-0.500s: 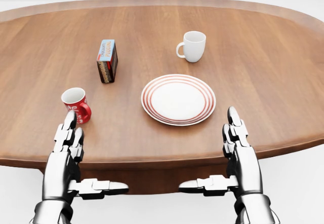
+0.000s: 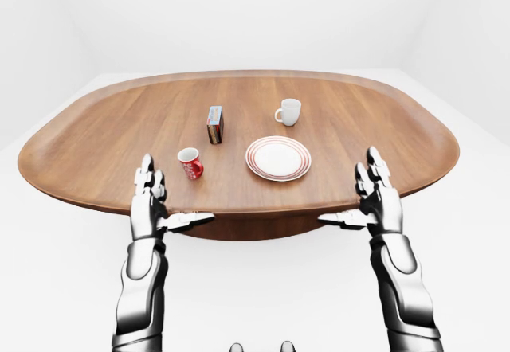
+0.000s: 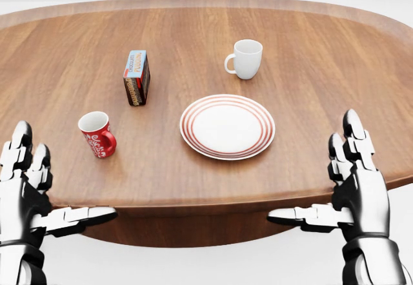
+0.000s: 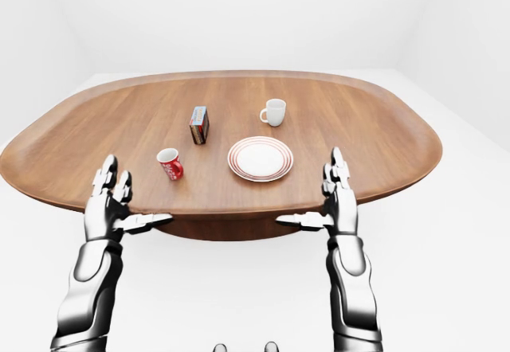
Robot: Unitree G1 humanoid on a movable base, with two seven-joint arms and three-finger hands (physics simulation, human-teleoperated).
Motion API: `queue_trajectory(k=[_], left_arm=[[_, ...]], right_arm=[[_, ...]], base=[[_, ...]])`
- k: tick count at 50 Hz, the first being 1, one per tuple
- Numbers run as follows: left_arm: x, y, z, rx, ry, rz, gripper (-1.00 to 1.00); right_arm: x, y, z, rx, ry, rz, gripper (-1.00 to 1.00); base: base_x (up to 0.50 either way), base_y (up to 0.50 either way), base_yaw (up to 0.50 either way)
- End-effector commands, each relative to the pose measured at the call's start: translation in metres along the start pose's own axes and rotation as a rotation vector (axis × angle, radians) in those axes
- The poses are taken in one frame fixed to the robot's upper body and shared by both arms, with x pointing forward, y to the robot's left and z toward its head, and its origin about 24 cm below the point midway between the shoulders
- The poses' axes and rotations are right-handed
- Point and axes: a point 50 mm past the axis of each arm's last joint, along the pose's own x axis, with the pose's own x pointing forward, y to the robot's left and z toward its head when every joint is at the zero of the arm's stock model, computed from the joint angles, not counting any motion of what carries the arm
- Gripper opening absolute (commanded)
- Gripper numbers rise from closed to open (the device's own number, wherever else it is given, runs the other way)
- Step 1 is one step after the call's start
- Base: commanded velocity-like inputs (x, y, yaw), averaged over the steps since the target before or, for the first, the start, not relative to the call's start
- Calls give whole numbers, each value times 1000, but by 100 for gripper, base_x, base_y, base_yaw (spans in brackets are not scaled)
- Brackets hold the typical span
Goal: Pick up the red mug and put it on the plate
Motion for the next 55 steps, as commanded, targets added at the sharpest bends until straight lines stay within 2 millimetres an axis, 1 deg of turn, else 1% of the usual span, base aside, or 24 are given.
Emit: queue_trajectory(k=[1,2,5,6,10,12,14,16,18,22,23,25,27,28,29,32,40,42,43,44,55], left_arm=[[0,58,41,-65,-167,214,100],[-2,69,49,-66,-196,256,100],[-9,84,65,-77,-263,318,100],[-12,97,69,-105,-280,370,100],[-15,115,71,-132,-288,436,100],[-14,121,69,-126,-270,455,100],[-14,121,67,-130,-264,457,100],[-14,122,65,-129,-251,460,100],[-14,122,63,-130,-245,461,100],[-13,123,62,-133,-238,468,100],[-12,122,61,-128,-235,463,100],[-12,123,62,-132,-237,465,100],[-12,123,61,-133,-232,466,100],[-12,123,61,-133,-233,467,100],[-13,123,62,-134,-236,467,100],[-14,120,64,-129,-245,465,100],[-17,119,71,-123,-277,463,100],[-18,119,72,-123,-286,464,100],[-18,119,72,-123,-286,465,100],[-18,119,72,-123,-285,466,100],[-17,118,74,-121,-292,466,100]], right_arm=[[-10,-50,59,-6,-243,-151,100],[-13,-58,66,2,-273,-176,100],[-18,-68,74,3,-308,-207,100],[-21,-75,79,3,-327,-228,100],[-23,-92,84,17,-349,-284,100],[-25,-103,87,22,-355,-326,100],[-26,-108,88,33,-359,-336,100],[-28,-111,82,38,-334,-349,100],[-28,-111,86,38,-351,-350,100],[-25,-112,79,41,-321,-352,100],[-27,-111,89,35,-360,-353,100],[-29,-111,95,32,-385,-353,100],[-26,-113,83,39,-335,-353,100],[-26,-112,82,39,-331,-351,100],[-26,-110,88,27,-355,-347,100],[-25,-110,80,27,-321,-342,100],[-23,-110,76,21,-300,-338,100],[-25,-110,84,15,-335,-339,100],[-24,-110,78,17,-310,-338,100],[-24,-110,77,16,-303,-337,100],[-23,-109,74,11,-289,-331,100]], base=[[0,0,0],[0,0,0],[0,0,0],[0,0,0],[0,0,0],[0,0,0],[0,0,0],[0,0,0],[0,0,0],[0,0,0],[0,0,0],[0,0,0],[0,0,0],[0,0,0],[0,0,0],[0,0,0],[0,0,0],[0,0,0],[0,0,0],[17,0,0],[21,0,0]])
